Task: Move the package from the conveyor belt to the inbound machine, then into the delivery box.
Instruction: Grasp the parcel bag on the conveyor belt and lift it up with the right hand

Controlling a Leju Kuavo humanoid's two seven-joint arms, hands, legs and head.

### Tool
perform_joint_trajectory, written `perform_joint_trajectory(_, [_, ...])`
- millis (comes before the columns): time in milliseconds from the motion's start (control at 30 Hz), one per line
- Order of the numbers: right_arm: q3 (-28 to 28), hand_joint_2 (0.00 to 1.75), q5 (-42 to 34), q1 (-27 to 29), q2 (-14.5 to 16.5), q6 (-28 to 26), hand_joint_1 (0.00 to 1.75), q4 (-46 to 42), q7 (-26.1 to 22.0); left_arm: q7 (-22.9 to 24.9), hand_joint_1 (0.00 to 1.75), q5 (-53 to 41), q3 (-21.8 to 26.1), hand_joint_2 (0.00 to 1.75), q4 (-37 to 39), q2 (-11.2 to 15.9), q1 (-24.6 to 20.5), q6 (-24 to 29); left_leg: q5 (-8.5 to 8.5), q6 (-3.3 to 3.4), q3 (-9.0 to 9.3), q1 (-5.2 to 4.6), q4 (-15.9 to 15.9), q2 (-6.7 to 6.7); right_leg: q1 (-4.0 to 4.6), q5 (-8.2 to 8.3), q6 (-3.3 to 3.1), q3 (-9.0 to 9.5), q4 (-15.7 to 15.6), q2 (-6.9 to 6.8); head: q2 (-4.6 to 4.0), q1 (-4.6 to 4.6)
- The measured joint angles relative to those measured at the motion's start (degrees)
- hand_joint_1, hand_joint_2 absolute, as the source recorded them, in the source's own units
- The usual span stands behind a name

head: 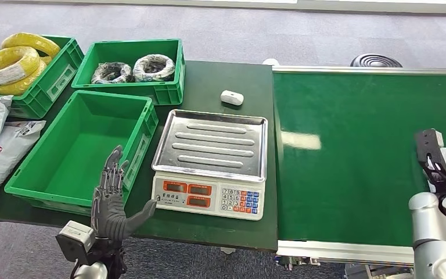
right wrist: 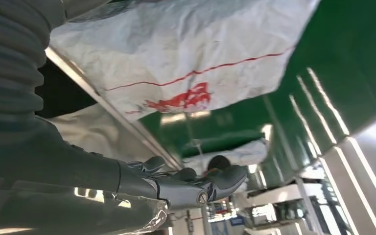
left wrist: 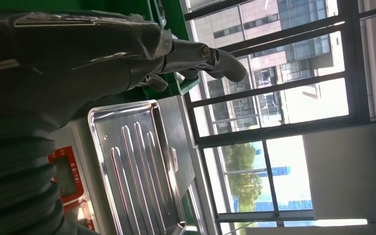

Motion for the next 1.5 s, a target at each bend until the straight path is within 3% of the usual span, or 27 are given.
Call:
perform_joint_trajectory(300, [-2.43, 1.75, 1.87, 0.50, -1.57, 6.84, 0.00, 7.01, 7.26, 0.09, 0.00, 0.02, 0.00, 1.75, 0.00, 0.01, 0.06, 0.16, 0.00, 0.00, 0.01, 0.01, 0.00, 0.03, 0.01, 0.00, 0.00, -0.01, 0.00, -0.01, -0.01, -0.01])
perform_joint_trajectory(1100, [-7.76, 1.75, 0.31, 4.14, -0.47, 12.55, 0.00, 11.16, 9.24, 0.42, 0.00, 1.15, -0.26, 1.75, 1.60, 0.52, -1.53, 0.27, 0.00, 0.00, 0.00, 0.00, 0.00, 0.00, 0.00, 0.00, 0.00, 0.00, 0.00, -0.01, -0.01, -0.01])
perform_joint_trajectory(1133, [-7.89, 1.75, 0.33, 4.16, -0.47, 12.98, 0.07, 11.21, 9.47, 0.50, 0.00, 1.22, -0.30, 1.75, 1.63, 0.52, -1.71, 0.27, 0.00, 0.00, 0.00, 0.00, 0.00, 0.00, 0.00, 0.00, 0.00, 0.00, 0.00, -0.01, -0.01, -0.01])
perform_joint_trajectory(1200, [-8.21, 1.75, 0.22, 4.21, -0.47, 13.52, 0.65, 11.32, 9.71, 0.62, 0.00, 1.38, -0.38, 1.75, 1.76, 0.52, -2.06, 0.27, 0.00, 0.00, 0.00, 0.00, 0.00, 0.00, 0.00, 0.00, 0.00, 0.01, 0.00, -0.01, -0.01, -0.01])
perform_joint_trajectory(1267, [-8.56, 1.75, 0.00, 4.27, -0.47, 13.65, 1.43, 11.39, 9.72, 0.68, 0.00, 1.45, -0.44, 1.75, 1.91, 0.52, -2.28, 0.27, 0.00, 0.00, 0.00, 0.00, 0.00, 0.00, 0.00, 0.00, 0.00, 0.01, 0.00, -0.01, 0.00, -0.01])
perform_joint_trajectory(1333, [-8.94, 1.75, -0.10, 4.29, -0.47, 13.66, 1.71, 11.42, 9.56, 0.70, 0.00, 1.50, -0.51, 1.75, 2.01, 0.53, -2.51, 0.28, 0.00, 0.00, 0.00, 0.00, 0.00, 0.00, 0.00, 0.00, 0.00, 0.01, 0.00, -0.01, 0.00, 0.00])
perform_joint_trajectory(1500, [-9.89, 1.75, -0.18, 4.28, -0.47, 13.63, 1.75, 11.42, 8.31, 0.72, 0.00, 1.52, -0.55, 1.75, 2.05, 0.55, -2.93, 0.52, 0.00, 0.00, 0.00, 0.00, 0.00, 0.00, 0.00, 0.00, 0.00, 0.01, 0.00, -0.01, -0.01, -0.01])
